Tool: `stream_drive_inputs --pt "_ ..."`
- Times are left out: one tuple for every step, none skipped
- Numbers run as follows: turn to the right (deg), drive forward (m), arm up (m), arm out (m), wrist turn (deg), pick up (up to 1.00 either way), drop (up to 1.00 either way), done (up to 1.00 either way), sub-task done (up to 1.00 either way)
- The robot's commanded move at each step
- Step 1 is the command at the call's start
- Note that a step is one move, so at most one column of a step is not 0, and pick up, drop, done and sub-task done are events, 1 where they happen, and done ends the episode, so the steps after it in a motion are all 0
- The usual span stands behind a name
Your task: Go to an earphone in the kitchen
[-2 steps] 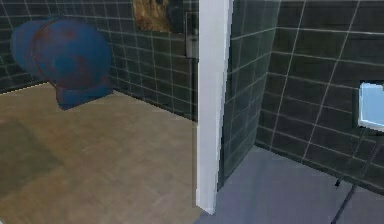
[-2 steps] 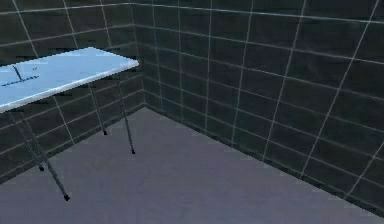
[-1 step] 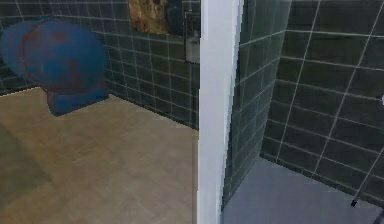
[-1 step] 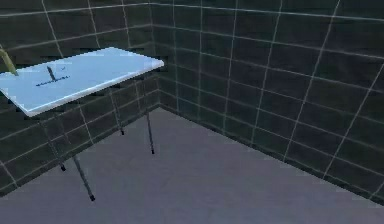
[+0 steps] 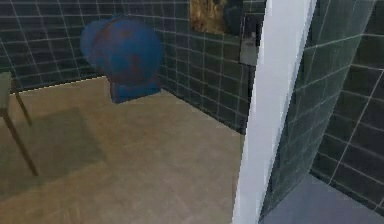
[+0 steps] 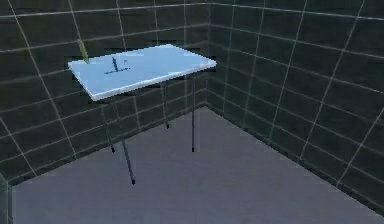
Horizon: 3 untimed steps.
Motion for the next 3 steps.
stream_drive_inputs --pt "0.0 0.75 0.0 0.0 0.0 0.0 0.0 0.0 0.0" --pt "-45.0 0.0 0.0 0.0 0.0 0.0 0.0 0.0 0.0" --pt "-12.0 0.0 0.0 0.0 0.0 0.0 0.0 0.0 0.0"
